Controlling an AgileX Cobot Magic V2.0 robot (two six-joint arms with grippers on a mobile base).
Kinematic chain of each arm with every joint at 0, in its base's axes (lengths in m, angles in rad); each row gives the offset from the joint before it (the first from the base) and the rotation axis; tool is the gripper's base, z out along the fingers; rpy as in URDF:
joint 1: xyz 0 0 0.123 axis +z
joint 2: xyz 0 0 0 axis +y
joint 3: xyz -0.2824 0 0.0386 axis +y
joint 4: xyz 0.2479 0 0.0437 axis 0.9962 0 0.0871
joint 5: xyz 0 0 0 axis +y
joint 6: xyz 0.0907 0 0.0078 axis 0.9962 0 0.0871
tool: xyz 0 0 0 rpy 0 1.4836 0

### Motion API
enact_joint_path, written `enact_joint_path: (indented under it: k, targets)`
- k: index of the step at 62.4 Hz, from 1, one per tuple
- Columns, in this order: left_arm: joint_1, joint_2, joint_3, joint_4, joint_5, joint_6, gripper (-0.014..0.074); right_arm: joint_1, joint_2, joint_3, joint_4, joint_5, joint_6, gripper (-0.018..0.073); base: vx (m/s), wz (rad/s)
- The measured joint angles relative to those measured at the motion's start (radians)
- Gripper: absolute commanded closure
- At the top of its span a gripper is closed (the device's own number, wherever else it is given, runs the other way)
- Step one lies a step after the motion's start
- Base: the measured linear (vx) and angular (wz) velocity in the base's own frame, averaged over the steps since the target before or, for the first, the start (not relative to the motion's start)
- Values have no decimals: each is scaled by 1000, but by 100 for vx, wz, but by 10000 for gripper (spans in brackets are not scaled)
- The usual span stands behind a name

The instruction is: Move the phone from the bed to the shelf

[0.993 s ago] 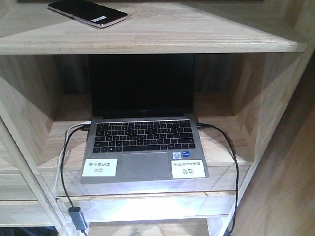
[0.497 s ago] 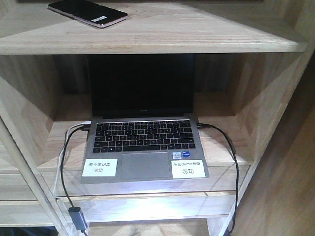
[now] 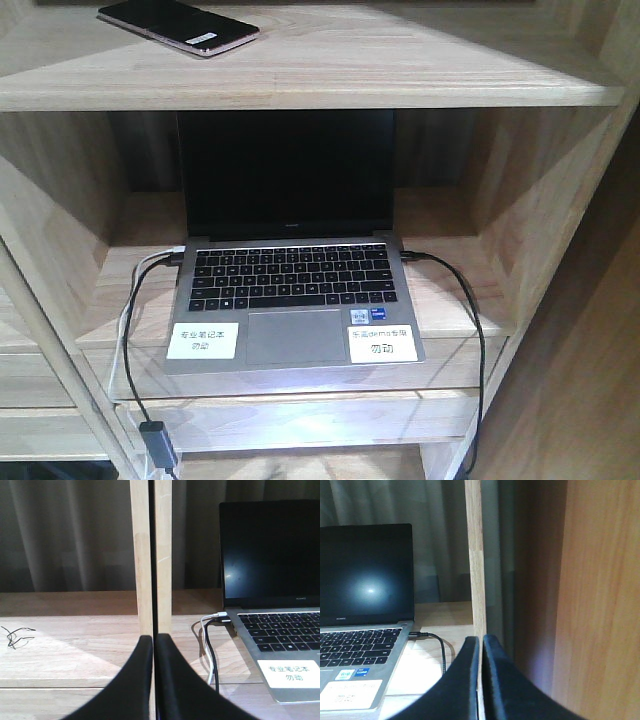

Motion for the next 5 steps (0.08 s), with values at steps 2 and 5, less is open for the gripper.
enact_joint_path:
  k: [2,5]
  targets:
    - [0,0,0,0,0,0,595,0,0,0,0,0,0,565,0,0]
    - [0,0,0,0,0,0,595,0,0,0,0,0,0,565,0,0]
